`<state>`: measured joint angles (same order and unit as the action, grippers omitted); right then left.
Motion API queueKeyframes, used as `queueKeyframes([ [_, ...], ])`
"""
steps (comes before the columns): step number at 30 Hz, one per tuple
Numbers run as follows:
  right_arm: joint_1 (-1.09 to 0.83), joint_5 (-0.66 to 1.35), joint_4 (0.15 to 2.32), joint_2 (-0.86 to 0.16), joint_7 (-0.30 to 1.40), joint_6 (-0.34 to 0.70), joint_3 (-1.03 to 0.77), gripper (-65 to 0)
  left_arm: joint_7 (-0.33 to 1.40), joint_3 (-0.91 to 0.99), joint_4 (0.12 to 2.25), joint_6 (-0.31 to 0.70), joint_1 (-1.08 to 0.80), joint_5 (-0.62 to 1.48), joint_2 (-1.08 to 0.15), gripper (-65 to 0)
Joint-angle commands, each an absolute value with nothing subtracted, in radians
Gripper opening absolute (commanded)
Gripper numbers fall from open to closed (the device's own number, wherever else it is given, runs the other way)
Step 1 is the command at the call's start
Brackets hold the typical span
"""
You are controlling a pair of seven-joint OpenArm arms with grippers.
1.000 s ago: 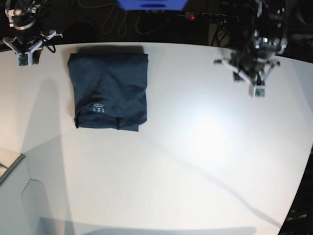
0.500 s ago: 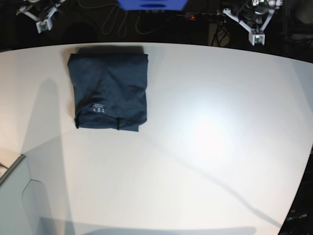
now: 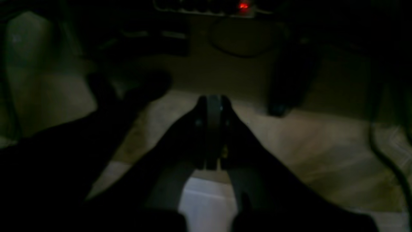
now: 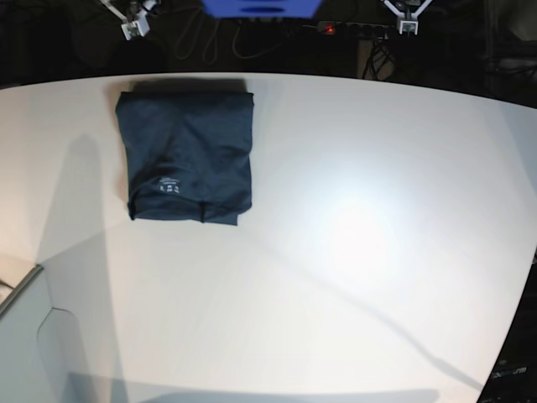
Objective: Layout the t-shirt on the table in an organized manner, then fold the t-shirt properly
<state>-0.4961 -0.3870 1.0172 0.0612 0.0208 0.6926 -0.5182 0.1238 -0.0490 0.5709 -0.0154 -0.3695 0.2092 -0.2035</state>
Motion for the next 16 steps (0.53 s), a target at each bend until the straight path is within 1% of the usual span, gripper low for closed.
queueKeyframes([
  [1,-0.510,-0.384,0.986,0.065,-0.041,0.698,-0.518,-60.6,0.087,-0.073,0.506,-0.015,-0.346,0.213,-0.206,-65.0],
  [3,-0.484,-0.386,0.871,0.062,-0.188,0.685,-0.496,-60.6,0.002,-0.117,0.380,-0.015,-0.294,0.213,-0.183,-65.0],
  [6,-0.437,-0.389,0.654,0.008,-0.371,0.542,-0.415,-60.6,-0.113,-0.143,0.306,-0.015,-0.262,0.213,-0.166,-65.0],
  [8,-0.394,-0.389,0.499,-0.041,-0.452,0.432,-0.360,-60.6,-0.119,-0.154,0.308,-0.013,-0.257,0.214,-0.163,-65.0],
  [10,-0.321,-0.389,0.320,-0.094,-0.510,0.285,-0.282,-60.6,-0.117,-0.157,0.297,0.033,-0.223,0.214,-0.143,-65.0],
  [13,-0.219,-0.387,0.094,-0.142,-0.558,0.024,-0.180,-60.6,-0.087,-0.154,0.254,0.124,-0.191,0.217,-0.130,-65.0],
  [15,-0.176,-0.387,0.005,-0.151,-0.579,-0.134,-0.117,-60.7,-0.079,-0.154,0.222,0.145,-0.159,0.255,-0.117,-65.0],
  [16,-0.166,-0.387,0.000,-0.151,-0.584,-0.186,-0.087,-61.0,-0.079,-0.154,0.206,0.145,-0.148,0.283,-0.116,-65.0],
])
